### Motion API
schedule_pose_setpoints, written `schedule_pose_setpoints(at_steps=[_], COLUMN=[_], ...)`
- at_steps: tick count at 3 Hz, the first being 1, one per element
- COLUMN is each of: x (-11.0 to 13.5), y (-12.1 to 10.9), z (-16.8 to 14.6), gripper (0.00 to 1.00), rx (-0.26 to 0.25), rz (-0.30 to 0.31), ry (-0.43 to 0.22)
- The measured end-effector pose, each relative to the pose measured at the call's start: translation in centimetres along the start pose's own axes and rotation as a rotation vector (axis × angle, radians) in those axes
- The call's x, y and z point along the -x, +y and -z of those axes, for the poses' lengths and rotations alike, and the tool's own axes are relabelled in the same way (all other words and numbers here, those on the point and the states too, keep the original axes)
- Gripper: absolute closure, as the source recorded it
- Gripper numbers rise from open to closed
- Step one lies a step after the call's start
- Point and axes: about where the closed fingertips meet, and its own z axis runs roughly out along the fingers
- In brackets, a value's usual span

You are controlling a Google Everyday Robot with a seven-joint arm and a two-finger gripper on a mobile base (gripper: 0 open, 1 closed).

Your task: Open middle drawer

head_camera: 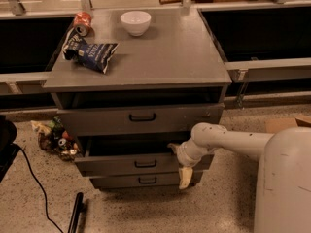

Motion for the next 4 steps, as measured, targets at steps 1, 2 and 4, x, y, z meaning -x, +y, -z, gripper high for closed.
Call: schedule_pose_setpoints(at_steps=[1,2,4], x=[0.3,0.5,1.0], y=[3.4,6.0,5.5], z=[0.3,0.8,2.0], gripper=[0.19,0.42,0.89], rx=[0.086,0.152,0.152], rz=[-0.036,-0.075,-0.076], ry=[0.008,0.010,0.010])
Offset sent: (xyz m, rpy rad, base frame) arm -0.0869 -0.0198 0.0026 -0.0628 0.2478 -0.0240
